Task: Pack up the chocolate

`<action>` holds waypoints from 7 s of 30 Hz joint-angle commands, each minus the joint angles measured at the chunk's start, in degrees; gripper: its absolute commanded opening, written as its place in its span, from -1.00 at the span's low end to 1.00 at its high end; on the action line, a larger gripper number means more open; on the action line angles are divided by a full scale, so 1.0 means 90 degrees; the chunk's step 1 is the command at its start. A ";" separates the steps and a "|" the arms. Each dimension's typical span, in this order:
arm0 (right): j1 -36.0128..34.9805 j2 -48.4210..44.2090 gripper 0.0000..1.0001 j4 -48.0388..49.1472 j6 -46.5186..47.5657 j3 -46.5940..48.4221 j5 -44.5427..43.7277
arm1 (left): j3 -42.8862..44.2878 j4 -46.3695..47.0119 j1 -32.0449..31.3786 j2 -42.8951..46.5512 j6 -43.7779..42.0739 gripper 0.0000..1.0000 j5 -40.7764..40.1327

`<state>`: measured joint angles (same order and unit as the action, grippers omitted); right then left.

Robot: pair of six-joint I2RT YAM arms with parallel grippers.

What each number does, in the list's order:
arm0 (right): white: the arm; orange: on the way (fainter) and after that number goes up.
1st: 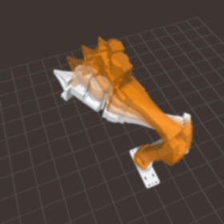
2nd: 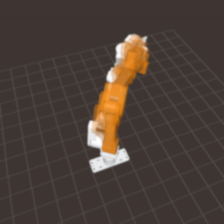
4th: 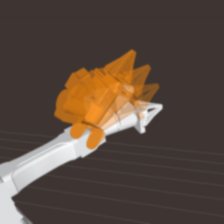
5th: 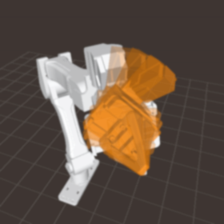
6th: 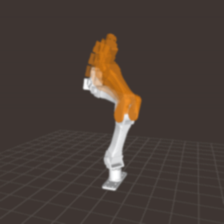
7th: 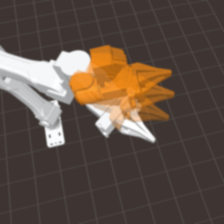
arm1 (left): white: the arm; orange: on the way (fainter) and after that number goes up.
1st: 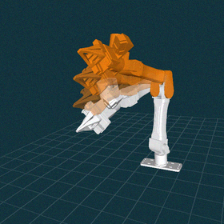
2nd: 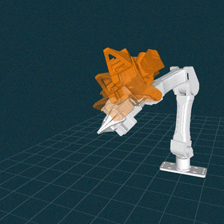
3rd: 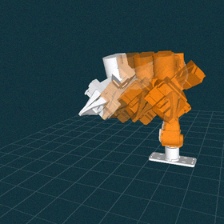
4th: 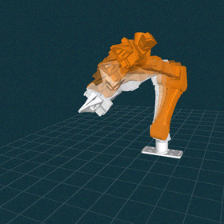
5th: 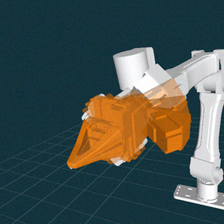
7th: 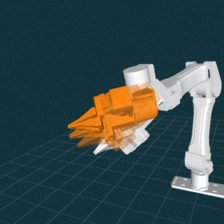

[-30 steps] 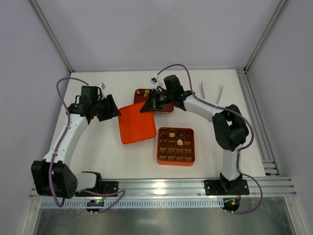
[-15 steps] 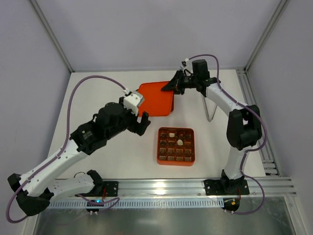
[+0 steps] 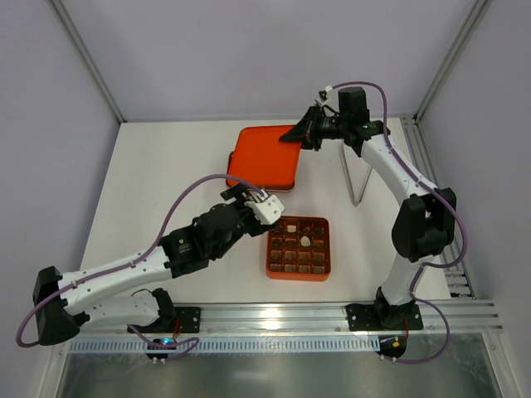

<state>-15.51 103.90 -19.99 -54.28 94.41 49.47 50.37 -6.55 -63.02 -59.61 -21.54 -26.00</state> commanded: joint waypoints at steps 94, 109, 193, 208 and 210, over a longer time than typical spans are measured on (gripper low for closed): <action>0.0668 -0.5001 0.71 -0.0142 0.2496 -0.4200 -0.3144 | 0.0372 0.2415 0.3360 -0.0866 1.0126 -1.00 0.5984; 0.0668 -0.5655 0.71 0.0326 0.2428 -0.5792 -0.3280 | -0.1319 0.5063 0.3350 -0.1734 1.1221 -1.00 0.6512; 0.0659 -0.5773 0.69 0.1635 0.2262 -0.7912 -0.3466 | -0.2393 0.8208 0.3018 -0.4743 1.1436 -0.09 0.6727; 0.0668 -0.5792 0.68 0.1684 0.2252 -0.7971 -0.3475 | -0.2471 0.7252 0.3184 -0.4168 1.1007 -0.06 0.6824; 0.0659 -0.5792 0.68 0.1693 0.2252 -0.7971 -0.3475 | -0.2462 0.6950 0.3214 -0.4080 1.0870 -0.06 0.6844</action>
<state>-9.63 52.12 -7.64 -34.13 22.59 18.96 28.64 58.78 -34.79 -99.55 79.40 34.63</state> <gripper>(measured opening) 0.843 0.469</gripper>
